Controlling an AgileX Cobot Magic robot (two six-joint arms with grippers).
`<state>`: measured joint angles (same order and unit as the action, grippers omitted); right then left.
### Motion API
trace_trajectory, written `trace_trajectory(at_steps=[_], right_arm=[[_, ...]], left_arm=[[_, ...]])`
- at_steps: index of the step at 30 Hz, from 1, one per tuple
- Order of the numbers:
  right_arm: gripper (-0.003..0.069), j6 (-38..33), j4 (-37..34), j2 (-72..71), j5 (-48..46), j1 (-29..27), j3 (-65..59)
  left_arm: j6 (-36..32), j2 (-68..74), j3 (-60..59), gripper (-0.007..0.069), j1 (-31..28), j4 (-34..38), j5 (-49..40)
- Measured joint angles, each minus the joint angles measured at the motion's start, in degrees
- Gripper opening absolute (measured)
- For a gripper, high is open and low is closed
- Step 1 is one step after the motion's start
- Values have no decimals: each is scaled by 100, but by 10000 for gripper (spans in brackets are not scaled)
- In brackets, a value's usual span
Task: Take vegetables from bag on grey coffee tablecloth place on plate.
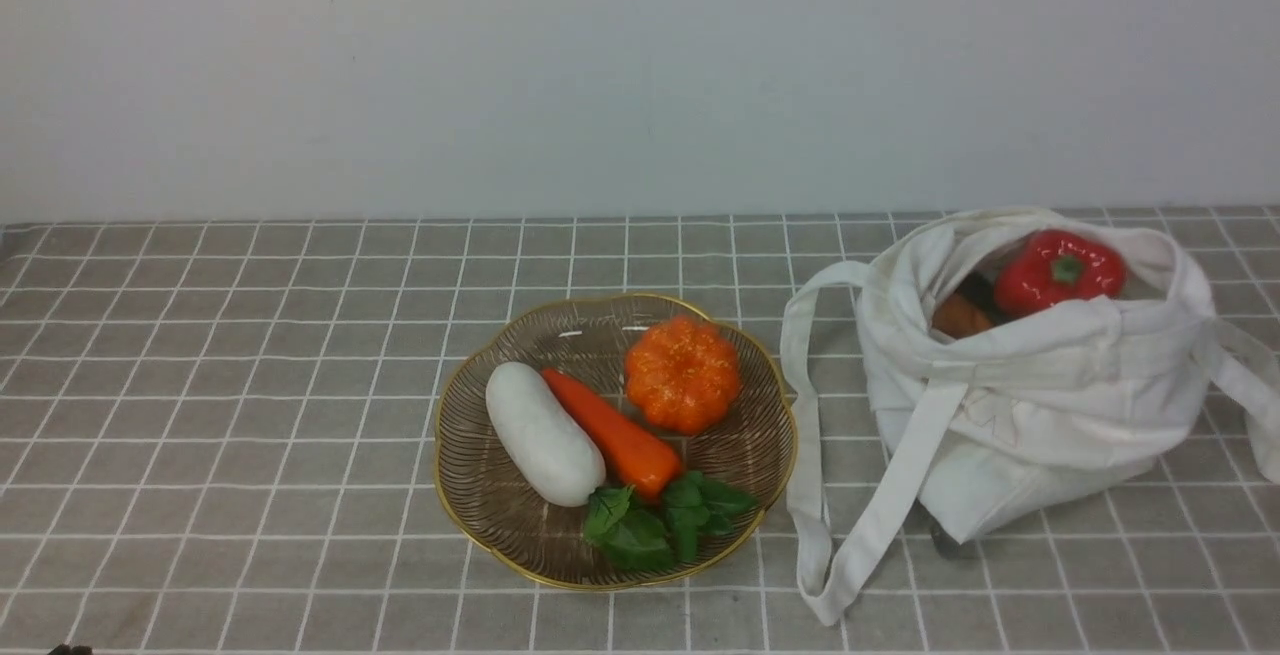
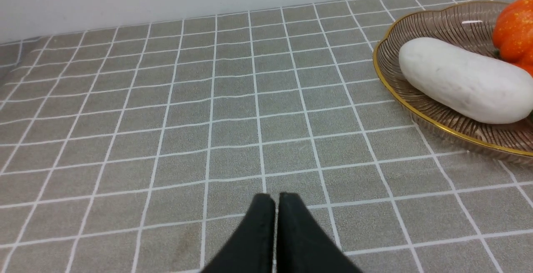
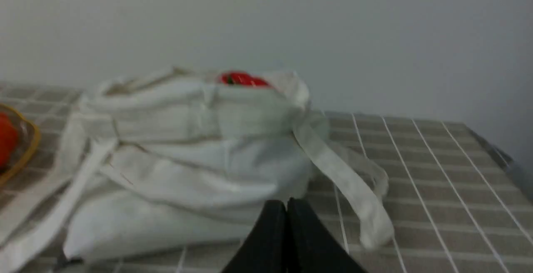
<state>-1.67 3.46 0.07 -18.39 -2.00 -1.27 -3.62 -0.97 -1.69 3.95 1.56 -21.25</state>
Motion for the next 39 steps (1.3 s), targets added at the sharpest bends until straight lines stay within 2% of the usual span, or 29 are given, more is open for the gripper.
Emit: trace_trajectory(at_steps=[2,11,39], right_arm=[[-15,0,0,-45,-282,-61,-11],[-15,320,-231,-71,-354,-67,0],[-15,326,-268,-71,-354,-84,0]], left_arm=[[0,0,0,-5,-6,0,0],[0,0,0,-5,-6,0,0],[0,0,0,-5,-6,0,0]])
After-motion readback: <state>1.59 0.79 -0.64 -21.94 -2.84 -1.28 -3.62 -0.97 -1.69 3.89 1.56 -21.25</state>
